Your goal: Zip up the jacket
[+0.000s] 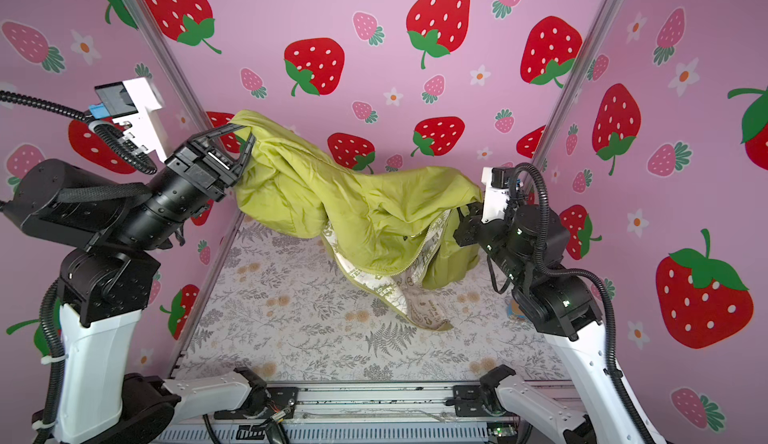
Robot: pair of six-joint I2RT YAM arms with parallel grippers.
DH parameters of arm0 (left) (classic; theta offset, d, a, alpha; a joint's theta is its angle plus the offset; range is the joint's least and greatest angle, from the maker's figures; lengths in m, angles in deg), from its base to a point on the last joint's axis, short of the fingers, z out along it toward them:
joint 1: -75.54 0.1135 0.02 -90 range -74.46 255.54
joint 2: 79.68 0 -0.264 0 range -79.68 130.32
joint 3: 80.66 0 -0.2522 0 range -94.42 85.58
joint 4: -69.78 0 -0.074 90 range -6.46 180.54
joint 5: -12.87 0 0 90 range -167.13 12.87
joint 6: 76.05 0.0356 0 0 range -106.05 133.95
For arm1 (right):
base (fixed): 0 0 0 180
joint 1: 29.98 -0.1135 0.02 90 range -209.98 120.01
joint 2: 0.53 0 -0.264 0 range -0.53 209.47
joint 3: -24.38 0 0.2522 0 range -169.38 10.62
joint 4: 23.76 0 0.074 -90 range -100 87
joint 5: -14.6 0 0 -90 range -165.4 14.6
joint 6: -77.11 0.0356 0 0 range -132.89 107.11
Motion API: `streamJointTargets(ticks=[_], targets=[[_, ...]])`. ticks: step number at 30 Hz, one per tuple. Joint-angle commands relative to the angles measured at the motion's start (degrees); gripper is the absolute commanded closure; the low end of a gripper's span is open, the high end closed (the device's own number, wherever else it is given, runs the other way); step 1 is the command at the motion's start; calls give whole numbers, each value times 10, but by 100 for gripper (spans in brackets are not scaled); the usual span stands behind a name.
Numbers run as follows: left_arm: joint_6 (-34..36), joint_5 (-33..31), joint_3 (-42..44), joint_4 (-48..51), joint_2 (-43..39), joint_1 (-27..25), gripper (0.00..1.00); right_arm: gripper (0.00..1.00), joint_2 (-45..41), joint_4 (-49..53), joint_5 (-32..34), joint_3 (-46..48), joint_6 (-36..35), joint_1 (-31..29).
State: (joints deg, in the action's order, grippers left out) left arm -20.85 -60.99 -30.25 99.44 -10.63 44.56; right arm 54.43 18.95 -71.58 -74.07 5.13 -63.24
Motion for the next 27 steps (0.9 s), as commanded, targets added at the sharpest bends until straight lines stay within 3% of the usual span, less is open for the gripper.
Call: streamJointTargets(ticks=[1, 10, 18, 23, 27], targets=[[-17, -88, 43, 15, 3, 0, 100, 100, 31, 83, 4, -18, -18, -1], [108, -242, 186, 6, 53, 1, 100, 100, 113, 28, -48, 138, -23, 9], [189, -307, 127, -22, 250, 25, 100, 96, 271, -74, -121, 181, -34, 93], [193, -334, 21, -15, 406, 60, 100, 65, 378, -95, -120, 127, -29, 125], [193, -355, -126, 43, 538, 81, 100, 35, 435, -85, -99, 67, -13, 136]])
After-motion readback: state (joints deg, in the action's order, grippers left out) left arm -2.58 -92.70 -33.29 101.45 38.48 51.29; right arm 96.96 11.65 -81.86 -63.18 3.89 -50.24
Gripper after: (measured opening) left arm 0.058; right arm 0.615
